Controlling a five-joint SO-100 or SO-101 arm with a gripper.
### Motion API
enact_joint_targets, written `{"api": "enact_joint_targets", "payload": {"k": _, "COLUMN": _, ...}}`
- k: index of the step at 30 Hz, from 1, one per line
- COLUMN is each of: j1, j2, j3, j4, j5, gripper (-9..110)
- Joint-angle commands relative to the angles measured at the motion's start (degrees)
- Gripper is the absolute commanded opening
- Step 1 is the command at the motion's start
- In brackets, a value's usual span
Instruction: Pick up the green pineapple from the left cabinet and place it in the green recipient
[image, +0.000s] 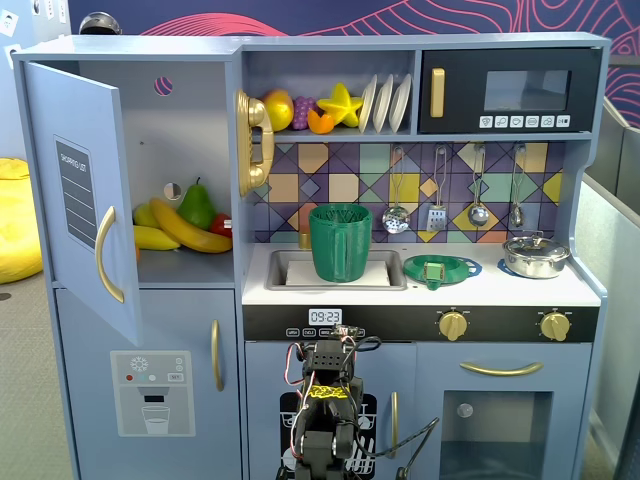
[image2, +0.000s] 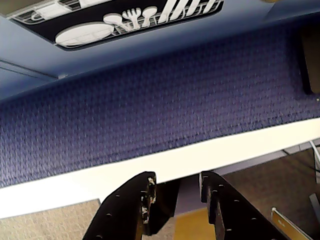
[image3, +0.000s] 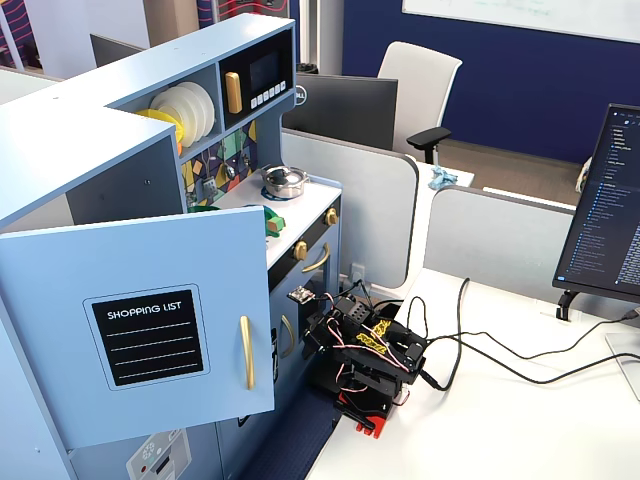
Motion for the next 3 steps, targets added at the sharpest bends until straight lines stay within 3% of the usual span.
{"api": "enact_joint_targets", "payload": {"k": 1, "j1": 0.18, "j2": -0.18, "j3": 0.44, "j4": 10.02, "j5": 4.66, "gripper": 4}}
{"api": "enact_joint_targets", "payload": {"k": 3, "j1": 0.70, "j2": -0.18, "j3": 0.44, "j4": 9.93, "j5": 4.31, "gripper": 5}}
